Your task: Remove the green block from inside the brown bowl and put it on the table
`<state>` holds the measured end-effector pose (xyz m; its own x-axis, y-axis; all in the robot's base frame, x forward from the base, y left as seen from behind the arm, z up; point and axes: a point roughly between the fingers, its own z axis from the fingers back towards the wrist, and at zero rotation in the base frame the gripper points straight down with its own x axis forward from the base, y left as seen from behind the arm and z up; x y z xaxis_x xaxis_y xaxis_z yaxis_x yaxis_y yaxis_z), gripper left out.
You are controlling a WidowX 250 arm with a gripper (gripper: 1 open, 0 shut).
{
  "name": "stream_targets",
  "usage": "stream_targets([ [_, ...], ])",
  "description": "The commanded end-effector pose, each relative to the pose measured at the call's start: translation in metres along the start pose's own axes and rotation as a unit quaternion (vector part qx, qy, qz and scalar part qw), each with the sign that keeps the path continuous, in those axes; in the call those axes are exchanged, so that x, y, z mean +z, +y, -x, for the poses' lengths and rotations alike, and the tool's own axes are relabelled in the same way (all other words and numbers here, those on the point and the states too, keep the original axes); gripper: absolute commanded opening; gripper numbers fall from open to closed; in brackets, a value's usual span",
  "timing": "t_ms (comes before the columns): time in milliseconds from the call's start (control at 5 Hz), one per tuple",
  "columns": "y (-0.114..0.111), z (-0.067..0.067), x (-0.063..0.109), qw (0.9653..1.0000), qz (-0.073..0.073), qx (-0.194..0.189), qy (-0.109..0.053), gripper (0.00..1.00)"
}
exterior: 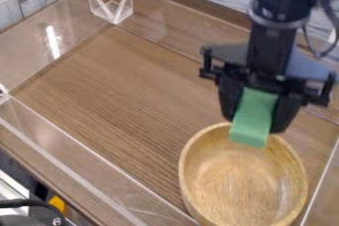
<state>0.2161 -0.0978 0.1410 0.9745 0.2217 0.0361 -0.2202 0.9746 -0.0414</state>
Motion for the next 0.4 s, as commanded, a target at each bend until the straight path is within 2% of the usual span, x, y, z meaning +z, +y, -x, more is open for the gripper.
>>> stream_targets([
  [0, 0.007, 0.0, 0.013, 0.9996, 0.017, -0.005, -0.022, 0.0],
  [200, 0.024, 0.002, 0.01, 0.9995, 0.011, -0.017, -0.025, 0.0],
])
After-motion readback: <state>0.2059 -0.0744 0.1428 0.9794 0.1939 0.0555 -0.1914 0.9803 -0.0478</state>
